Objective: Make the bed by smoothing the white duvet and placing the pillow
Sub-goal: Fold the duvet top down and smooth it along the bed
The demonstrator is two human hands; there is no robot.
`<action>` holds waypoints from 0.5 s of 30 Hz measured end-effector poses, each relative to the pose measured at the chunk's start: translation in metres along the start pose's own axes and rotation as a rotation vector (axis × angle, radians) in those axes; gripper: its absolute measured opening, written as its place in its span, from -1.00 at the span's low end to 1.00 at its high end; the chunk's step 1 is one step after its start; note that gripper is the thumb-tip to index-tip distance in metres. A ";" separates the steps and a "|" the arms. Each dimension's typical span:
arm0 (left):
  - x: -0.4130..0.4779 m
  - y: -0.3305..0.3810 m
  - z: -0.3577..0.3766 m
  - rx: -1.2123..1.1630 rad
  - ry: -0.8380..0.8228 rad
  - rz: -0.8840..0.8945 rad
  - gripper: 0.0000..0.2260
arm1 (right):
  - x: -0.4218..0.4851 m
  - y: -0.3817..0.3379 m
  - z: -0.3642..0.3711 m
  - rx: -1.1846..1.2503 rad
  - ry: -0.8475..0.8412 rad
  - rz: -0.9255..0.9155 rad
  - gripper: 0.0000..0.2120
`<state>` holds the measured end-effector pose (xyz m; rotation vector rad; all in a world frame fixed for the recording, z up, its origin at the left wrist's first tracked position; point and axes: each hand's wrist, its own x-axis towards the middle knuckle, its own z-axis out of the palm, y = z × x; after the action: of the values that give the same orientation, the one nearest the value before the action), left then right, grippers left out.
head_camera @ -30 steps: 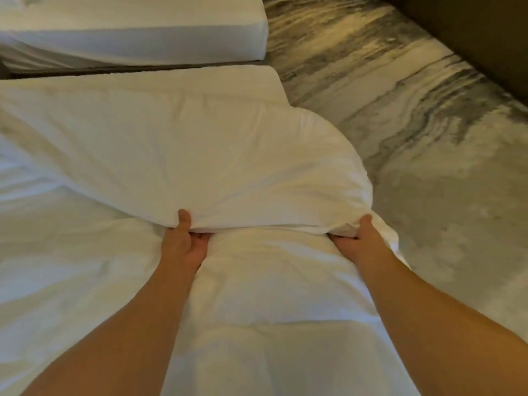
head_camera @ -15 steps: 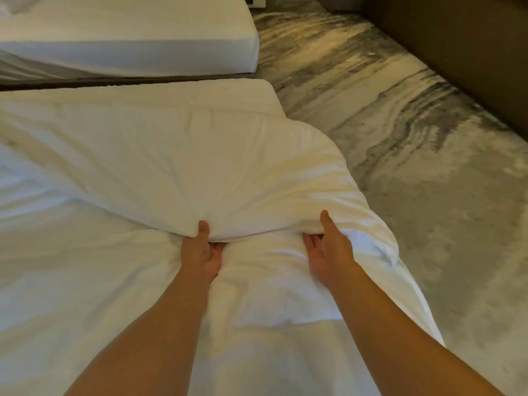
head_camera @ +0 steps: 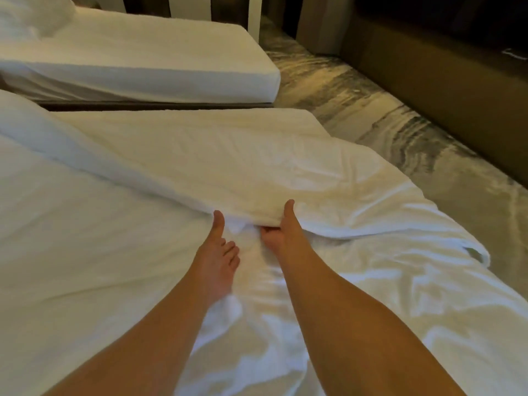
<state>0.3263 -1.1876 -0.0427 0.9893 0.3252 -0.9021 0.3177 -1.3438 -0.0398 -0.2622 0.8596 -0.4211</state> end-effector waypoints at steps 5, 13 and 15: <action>0.015 0.046 -0.058 0.052 0.078 0.137 0.17 | 0.020 0.041 -0.009 0.133 -0.006 -0.117 -0.64; 0.078 0.120 -0.054 -0.014 0.437 0.268 0.03 | 0.010 0.053 -0.088 0.100 0.049 -0.130 -0.72; 0.095 0.136 -0.070 0.098 0.562 0.315 -0.10 | 0.016 0.058 -0.091 0.072 0.032 -0.127 -0.77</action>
<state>0.5005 -1.1459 -0.0600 1.3369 0.5819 -0.3432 0.2710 -1.3048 -0.1302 -0.2447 0.8601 -0.5751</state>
